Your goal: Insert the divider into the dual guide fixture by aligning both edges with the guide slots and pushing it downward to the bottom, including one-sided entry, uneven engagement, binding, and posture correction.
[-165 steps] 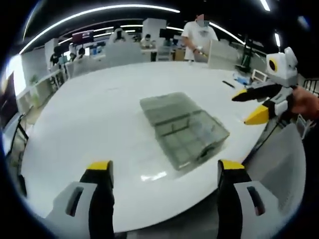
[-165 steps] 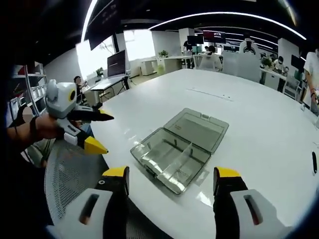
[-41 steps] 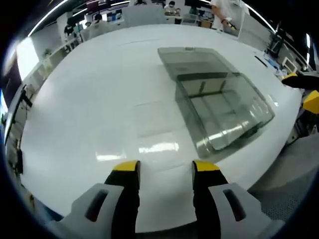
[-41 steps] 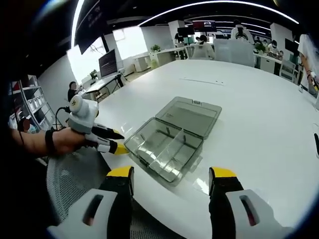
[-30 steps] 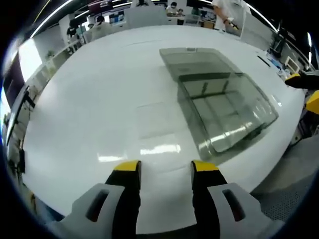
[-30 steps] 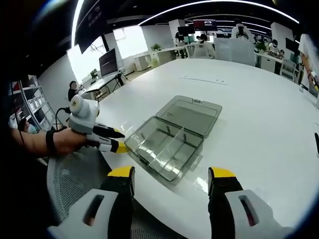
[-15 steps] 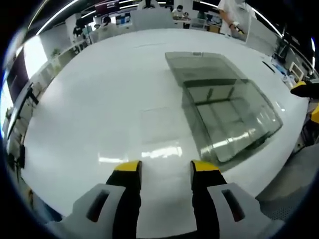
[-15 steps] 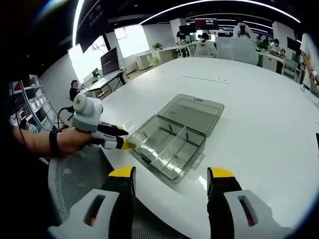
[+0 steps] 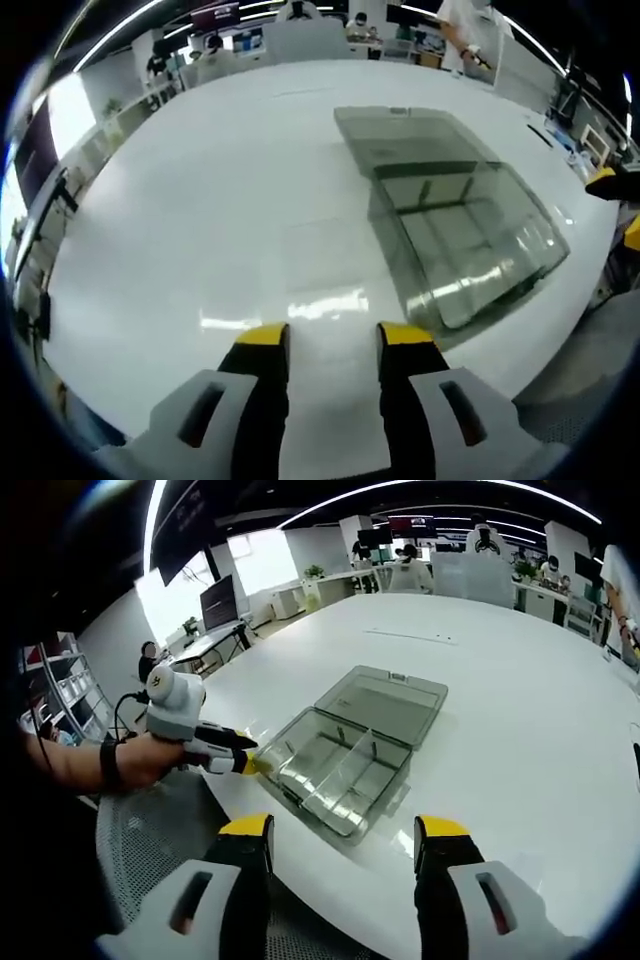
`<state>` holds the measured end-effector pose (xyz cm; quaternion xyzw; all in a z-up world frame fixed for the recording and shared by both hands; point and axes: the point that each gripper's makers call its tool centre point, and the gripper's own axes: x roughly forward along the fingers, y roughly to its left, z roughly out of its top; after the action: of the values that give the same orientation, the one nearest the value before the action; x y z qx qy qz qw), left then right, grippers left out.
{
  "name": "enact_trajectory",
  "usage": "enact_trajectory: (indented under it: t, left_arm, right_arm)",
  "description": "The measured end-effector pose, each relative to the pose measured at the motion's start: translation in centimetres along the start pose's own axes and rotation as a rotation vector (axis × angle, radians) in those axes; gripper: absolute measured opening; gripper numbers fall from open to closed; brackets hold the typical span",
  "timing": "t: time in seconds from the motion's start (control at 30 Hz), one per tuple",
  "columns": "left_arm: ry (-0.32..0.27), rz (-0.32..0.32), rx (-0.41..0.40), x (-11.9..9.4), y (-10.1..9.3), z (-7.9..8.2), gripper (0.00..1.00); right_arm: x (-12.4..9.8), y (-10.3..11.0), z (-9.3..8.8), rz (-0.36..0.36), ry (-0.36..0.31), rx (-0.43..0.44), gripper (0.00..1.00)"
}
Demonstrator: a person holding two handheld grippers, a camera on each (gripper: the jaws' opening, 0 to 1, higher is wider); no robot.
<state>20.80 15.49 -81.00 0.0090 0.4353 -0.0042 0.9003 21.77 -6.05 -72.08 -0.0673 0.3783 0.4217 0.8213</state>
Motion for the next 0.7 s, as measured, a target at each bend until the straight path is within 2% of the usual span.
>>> enact_trajectory:
  t: [0.27, 0.7]
  left_arm:
    - [0.006, -0.012, -0.037, -0.35, 0.26, -0.25, 0.32]
    - [-0.035, -0.025, -0.078, -0.94, 0.20, 0.52, 0.32]
  right_arm:
    - [-0.04, 0.06, 0.22, -0.001, -0.008, -0.004, 0.53]
    - [-0.17, 0.10, 0.20, -0.001, -0.009, -0.009, 0.52]
